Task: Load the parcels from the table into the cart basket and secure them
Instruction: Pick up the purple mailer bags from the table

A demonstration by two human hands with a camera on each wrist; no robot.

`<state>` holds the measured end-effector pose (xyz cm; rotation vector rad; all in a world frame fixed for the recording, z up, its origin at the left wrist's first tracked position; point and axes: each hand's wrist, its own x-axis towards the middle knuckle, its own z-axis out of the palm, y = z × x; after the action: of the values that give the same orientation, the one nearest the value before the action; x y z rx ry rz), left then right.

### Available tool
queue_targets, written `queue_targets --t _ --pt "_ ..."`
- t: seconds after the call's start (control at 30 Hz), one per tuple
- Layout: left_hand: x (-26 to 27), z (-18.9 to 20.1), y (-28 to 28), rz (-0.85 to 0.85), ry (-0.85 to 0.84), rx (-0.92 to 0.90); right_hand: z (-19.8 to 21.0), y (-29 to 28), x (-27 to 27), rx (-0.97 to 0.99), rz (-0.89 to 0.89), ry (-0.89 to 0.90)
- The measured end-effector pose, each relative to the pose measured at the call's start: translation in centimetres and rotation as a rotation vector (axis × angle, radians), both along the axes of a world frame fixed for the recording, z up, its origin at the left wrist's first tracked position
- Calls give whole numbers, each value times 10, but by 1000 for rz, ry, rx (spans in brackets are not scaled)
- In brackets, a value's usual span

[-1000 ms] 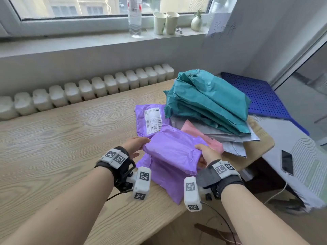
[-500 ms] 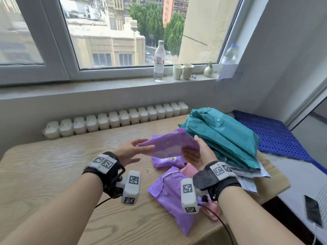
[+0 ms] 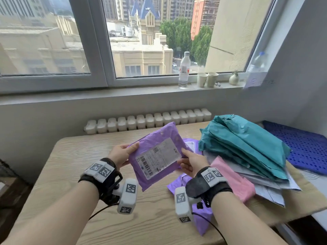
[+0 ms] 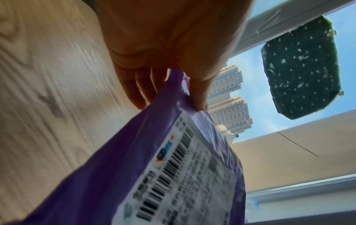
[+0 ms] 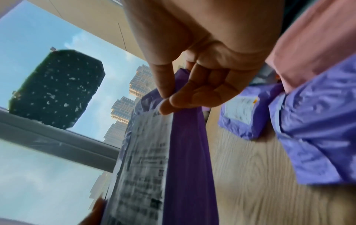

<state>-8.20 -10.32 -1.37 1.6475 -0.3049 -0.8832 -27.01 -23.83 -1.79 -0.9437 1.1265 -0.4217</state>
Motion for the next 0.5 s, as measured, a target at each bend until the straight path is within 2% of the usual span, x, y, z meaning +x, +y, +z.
queue_targets --t 0.13,0.23,0.37,0.5 --pt "15 -17 49 210 -18 25 -23 35 29 91 80 -18" --pt "28 -25 84 303 -20 37 -33 67 49 146 131 -46" --pt "45 -25 122 361 -61 38 -32 96 69 134 165 -18" --pt "66 -17 157 338 -193 81 -13 108 94 44 61 -63"
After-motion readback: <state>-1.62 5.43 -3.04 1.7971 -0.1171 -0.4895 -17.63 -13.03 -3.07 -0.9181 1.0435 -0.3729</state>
